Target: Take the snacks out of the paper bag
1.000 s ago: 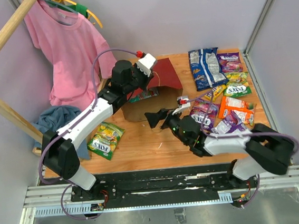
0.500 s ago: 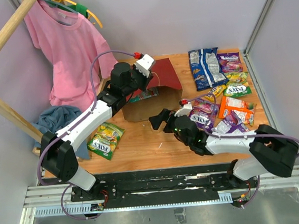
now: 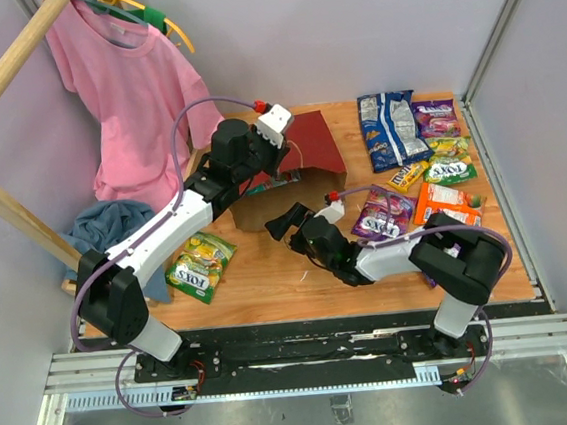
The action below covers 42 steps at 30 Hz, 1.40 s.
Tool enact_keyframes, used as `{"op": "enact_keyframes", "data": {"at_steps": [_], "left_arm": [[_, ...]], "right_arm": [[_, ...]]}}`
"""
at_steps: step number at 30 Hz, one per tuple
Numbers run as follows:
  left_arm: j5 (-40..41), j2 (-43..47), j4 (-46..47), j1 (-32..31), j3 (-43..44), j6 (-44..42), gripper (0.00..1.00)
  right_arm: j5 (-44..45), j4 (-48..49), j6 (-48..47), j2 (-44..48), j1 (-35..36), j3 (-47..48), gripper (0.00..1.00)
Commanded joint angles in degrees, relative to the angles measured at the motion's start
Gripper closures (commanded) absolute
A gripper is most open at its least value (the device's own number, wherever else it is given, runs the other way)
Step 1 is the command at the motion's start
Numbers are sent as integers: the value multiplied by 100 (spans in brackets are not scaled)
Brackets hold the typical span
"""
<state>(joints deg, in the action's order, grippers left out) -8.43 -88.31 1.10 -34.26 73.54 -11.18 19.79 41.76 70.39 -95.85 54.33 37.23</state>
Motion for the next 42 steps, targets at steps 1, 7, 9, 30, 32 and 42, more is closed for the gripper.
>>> {"op": "enact_keyframes", "data": {"at_steps": [1,7,9,30,32,42], "left_arm": [[225,154,-214,-28,208,45,99],[313,133,-339,-28,243,36,100],[290,130,-351,-28,256,56,99],[721,18,-545,-19,329,9,99],[859,20,-633,-19,357,18,99],[500,5,-963,-19,610,397,99]], "right_arm": [[467,312,632,-337,-126,196,2],[701,932,1116,-953,-364,424,2],[667,1269,1108,-1143,-455,513,8],[761,1407,1159,-2283,-634,1662,19],[790,1508,1295,-2461,-662,1713,20],[693,1423,1463,-2947,-816,2033,19]]}}
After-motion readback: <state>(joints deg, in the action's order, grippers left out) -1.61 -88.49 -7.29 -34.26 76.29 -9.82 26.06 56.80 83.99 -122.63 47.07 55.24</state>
